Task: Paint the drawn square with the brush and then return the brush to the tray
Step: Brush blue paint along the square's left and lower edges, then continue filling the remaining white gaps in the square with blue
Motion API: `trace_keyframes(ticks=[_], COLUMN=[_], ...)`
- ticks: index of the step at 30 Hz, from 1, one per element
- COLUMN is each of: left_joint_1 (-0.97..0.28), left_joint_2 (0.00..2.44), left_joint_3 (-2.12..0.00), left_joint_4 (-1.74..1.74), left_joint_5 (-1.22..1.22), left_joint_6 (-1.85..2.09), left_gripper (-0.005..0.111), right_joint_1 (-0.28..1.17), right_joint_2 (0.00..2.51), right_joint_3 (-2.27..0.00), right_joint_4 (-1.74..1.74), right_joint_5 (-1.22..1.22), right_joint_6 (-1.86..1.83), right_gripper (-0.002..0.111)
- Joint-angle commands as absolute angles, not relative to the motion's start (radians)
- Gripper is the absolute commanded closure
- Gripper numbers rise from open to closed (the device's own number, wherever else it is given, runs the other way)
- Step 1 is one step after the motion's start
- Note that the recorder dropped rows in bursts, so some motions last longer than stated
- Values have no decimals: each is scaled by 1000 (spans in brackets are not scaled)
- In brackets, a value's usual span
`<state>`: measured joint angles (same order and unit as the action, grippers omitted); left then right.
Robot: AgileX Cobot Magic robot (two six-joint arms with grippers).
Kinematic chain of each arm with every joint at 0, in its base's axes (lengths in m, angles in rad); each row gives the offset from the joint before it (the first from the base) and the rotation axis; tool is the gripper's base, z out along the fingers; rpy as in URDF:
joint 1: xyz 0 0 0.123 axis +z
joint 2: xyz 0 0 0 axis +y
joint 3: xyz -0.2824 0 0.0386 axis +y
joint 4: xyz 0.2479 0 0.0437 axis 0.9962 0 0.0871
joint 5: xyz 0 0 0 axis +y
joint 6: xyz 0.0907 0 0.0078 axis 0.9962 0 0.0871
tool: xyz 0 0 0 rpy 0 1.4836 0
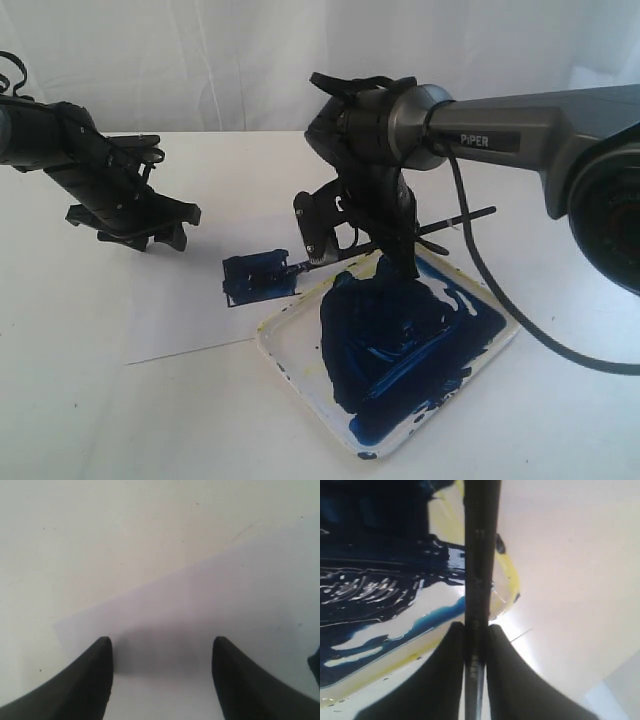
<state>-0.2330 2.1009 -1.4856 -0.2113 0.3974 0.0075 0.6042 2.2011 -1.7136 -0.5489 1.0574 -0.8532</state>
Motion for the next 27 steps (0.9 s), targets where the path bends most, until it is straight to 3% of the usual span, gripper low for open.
trace_keyframes(ticks=[1,19,27], left_joint_1=[-232,-232,-232], left_joint_2=[2106,2106,2106], left_joint_3=[-1478,-1478,-1478], left_joint_4=[-211,-211,-211], left_joint_5=[417,417,419], left_joint_6=[0,0,0], left_gripper=[44,44,44], right_joint_1=[607,608,608], right_joint_2=[2200,2206,2210], right_joint_3=[-1721,-1721,-1721], right_joint_4=[-664,-533,-617], right_joint_5=[1030,1075,1023], right_joint_6=[-646,-851,-715], right_gripper=[108,108,108])
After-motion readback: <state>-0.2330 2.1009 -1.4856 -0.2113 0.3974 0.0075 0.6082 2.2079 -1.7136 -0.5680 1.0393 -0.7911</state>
